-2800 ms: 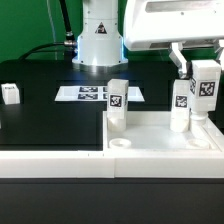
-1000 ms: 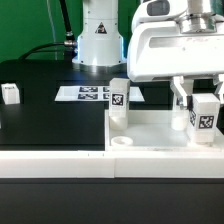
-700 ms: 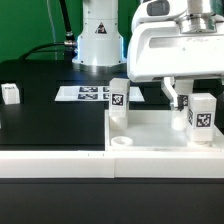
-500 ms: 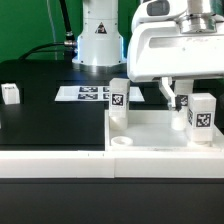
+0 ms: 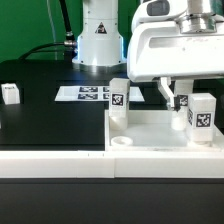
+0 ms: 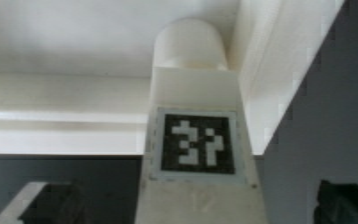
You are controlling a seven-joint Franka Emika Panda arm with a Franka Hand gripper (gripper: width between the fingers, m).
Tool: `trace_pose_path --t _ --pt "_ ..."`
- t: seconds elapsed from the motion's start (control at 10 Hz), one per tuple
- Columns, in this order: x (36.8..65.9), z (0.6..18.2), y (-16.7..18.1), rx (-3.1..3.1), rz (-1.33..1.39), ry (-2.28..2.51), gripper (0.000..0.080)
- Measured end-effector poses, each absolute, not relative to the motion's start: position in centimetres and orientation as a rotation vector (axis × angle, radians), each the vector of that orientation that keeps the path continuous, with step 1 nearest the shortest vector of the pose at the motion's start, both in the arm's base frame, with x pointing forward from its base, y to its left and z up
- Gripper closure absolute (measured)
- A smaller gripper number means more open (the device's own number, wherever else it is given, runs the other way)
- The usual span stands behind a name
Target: Assemble square table
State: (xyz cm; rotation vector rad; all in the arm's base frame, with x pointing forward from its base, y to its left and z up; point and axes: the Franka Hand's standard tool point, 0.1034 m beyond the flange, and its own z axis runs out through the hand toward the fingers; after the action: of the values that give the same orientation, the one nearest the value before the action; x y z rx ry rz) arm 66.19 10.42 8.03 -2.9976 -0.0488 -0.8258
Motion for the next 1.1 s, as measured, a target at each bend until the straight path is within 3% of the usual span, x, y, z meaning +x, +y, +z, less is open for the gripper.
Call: trace_pose_path --t 0.1,0.3,0.4,0.9,1.1 --pt "66.0 7.9 10.4 -3.011 -0.768 -0.047 0.0151" --pt "66.6 9.6 10.1 -3.037 -0.61 -0.032 0.0151" --pt "66.1 8.9 10.0 -3.057 -0.479 -0.02 0.0151" --pt "66.7 9.8 10.2 -3.063 0.175 0.056 0.0151" --pt "67.9 9.0 10.6 -3.068 0.097 0.052 0.0151"
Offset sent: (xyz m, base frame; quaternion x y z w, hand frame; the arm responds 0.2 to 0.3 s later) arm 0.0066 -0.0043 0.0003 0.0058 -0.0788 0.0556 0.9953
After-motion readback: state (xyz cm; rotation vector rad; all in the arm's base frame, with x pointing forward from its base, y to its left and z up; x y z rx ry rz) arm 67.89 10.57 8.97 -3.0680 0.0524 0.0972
